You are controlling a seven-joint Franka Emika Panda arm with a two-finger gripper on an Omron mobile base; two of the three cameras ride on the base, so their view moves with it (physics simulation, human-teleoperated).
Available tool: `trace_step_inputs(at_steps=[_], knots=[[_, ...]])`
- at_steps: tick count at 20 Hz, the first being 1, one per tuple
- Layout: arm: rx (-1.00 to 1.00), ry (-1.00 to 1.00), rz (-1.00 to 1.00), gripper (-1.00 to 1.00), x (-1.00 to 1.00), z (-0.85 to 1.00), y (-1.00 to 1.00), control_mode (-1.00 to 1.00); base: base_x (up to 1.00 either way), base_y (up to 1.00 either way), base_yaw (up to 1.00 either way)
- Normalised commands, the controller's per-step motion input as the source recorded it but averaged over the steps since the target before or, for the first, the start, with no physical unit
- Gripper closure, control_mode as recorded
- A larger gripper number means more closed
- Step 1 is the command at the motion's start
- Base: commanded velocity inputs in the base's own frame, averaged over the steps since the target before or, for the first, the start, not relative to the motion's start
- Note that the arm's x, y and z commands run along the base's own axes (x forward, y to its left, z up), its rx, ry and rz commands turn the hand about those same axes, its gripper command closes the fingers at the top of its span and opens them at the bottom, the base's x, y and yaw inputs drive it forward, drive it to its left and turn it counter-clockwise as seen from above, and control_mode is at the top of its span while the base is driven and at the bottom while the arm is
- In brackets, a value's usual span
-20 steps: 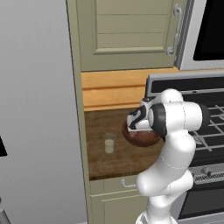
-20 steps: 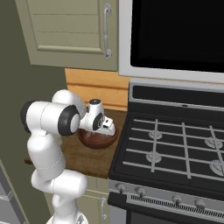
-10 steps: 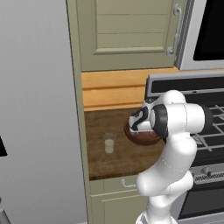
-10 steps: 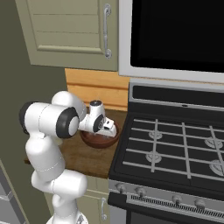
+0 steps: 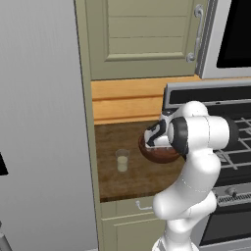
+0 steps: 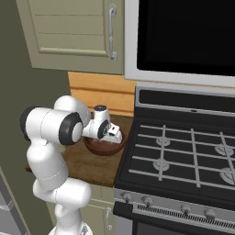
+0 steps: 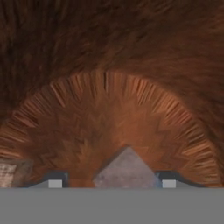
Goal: Grab a lemon wedge from the fridge and one ice cube from the ice bowl, and put them in the glass of lemonade.
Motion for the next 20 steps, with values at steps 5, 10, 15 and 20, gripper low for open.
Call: trace_step_inputs(at_steps=[5,10,15,20], knots=[[0.00,0.00,0.00,1.00,0.00,0.00,0.00,-1.00,0.00,0.00,0.00],[-0.03,0.00,0.00,1.00,0.03,0.00,0.00,-1.00,0.00,0.00,0.00],[-0.10,-0.02,0.00,1.00,-0.09,0.26,0.02,-1.00,0.00,0.00,0.00],[-0.06,-0.14,0.00,1.00,-0.39,0.83,0.00,-1.00,0.00,0.00,0.00]])
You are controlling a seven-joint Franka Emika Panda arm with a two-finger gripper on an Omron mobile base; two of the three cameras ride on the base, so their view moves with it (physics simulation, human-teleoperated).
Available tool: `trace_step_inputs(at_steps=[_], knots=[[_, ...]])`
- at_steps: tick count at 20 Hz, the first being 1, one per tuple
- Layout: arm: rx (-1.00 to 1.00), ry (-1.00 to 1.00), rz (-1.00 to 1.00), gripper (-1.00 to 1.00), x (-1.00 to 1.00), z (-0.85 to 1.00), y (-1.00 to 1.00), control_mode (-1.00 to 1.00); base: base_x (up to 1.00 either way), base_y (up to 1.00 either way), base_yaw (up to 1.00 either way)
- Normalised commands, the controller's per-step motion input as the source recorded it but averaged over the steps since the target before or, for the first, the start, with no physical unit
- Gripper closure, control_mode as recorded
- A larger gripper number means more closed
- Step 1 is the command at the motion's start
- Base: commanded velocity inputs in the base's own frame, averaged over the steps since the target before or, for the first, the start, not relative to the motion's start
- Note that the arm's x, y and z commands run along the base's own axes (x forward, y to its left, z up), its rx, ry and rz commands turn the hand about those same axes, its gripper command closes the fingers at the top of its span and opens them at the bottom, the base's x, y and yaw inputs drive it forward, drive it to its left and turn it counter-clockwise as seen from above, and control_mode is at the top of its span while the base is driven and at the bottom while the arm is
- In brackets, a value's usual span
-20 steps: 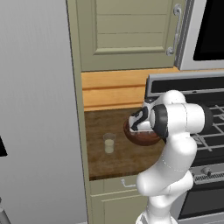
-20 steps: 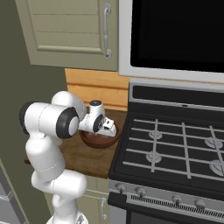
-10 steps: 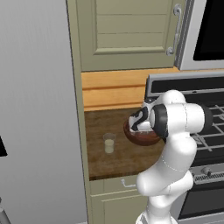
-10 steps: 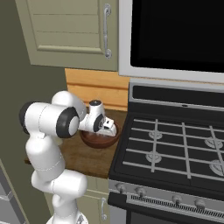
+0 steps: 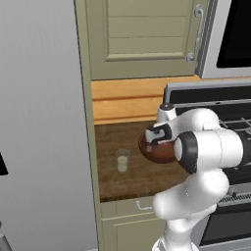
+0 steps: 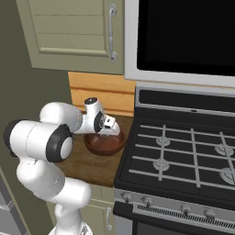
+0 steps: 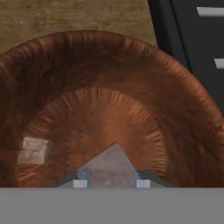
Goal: Grab a lemon wedge from the fridge and one ice cube from the ice bowl, and put them in the glass of lemonade.
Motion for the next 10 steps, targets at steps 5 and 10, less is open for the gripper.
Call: trace_step_inputs(at_steps=[5,10], knots=[[0.00,-0.23,0.00,1.00,-0.49,0.59,0.03,-1.00,0.00,0.00,0.00],[0.05,-0.18,0.01,1.00,-0.40,0.27,0.00,-1.00,0.00,0.00,0.00]])
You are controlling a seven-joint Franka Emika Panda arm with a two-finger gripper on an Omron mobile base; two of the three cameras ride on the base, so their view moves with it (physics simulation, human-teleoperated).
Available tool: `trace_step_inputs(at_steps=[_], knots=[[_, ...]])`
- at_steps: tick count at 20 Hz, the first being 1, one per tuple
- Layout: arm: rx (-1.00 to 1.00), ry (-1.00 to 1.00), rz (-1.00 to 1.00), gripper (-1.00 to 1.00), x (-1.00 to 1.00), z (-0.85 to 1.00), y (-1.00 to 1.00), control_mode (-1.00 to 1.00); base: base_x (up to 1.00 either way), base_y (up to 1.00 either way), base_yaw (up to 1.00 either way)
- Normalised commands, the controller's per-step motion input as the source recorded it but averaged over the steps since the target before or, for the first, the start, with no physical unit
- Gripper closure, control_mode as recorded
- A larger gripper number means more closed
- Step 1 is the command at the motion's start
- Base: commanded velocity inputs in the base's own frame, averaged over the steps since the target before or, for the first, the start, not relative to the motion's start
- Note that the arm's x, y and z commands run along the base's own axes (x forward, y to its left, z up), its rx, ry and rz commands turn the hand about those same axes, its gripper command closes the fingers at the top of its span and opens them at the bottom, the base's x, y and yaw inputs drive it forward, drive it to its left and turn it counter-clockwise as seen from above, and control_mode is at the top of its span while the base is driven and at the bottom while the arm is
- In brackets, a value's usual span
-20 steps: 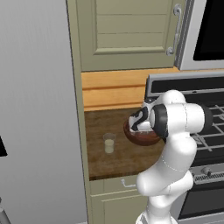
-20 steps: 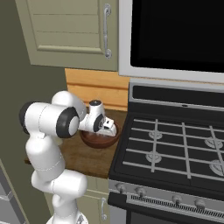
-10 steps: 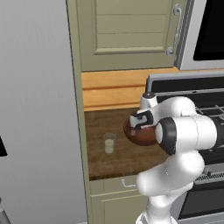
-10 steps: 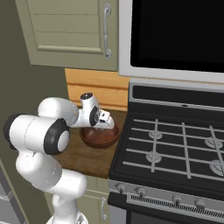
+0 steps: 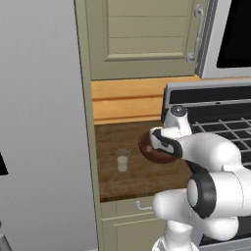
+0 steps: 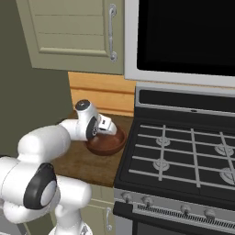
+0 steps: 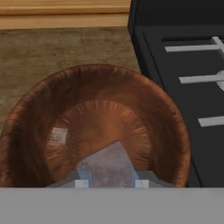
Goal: Grab a lemon wedge from the fridge and one ice cube from the ice bowl, and put them in the glass of lemonade.
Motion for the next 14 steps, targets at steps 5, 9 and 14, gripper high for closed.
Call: trace_step_inputs(at_steps=[5,9,14], knots=[[0.05,-0.15,0.01,1.00,-0.33,0.27,0.00,-1.00,0.00,0.00,0.00],[0.04,-0.12,0.03,1.00,-0.30,0.24,0.01,-1.00,0.00,0.00,0.00],[0.04,-0.12,0.10,1.00,-0.33,0.28,0.09,-1.00,0.00,0.00,0.00]])
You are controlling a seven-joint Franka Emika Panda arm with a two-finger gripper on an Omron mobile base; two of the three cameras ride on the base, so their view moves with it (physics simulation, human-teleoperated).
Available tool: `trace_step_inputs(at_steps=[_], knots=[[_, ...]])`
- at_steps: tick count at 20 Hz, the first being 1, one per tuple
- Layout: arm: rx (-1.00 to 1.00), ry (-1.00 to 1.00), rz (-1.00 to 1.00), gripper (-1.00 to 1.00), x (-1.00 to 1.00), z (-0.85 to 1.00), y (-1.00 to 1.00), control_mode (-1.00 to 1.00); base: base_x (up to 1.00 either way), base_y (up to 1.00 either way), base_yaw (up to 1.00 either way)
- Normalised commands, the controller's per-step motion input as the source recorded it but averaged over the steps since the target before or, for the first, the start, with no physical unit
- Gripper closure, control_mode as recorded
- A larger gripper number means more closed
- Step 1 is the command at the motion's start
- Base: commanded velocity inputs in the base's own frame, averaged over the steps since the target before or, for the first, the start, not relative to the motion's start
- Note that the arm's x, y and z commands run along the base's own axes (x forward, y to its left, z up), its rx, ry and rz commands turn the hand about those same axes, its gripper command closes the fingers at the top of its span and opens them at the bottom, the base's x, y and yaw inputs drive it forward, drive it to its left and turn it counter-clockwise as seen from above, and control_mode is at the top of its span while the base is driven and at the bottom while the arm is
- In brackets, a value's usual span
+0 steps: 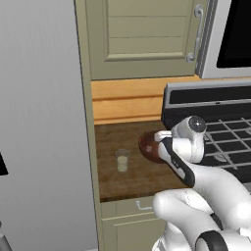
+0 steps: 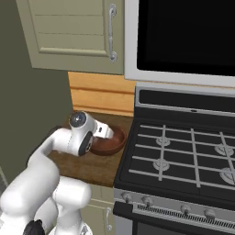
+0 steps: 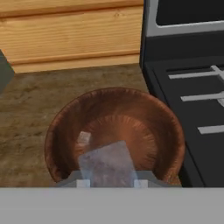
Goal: Grab a lemon wedge from the fridge and one ice cube from the ice bowl, and put them in the glass of lemonade.
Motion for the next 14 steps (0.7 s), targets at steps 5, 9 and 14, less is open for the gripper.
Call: trace_step_inputs(at_steps=[5,9,14], knots=[[0.06,-0.03,0.17,1.00,-0.12,0.32,0.31,-1.00,0.00,0.00,0.00],[-0.07,0.16,0.20,1.00,-0.19,0.83,0.70,-1.00,0.00,0.00,0.00],[-0.19,0.27,0.15,1.00,-0.22,0.71,0.84,-1.00,0.00,0.00,0.00]])
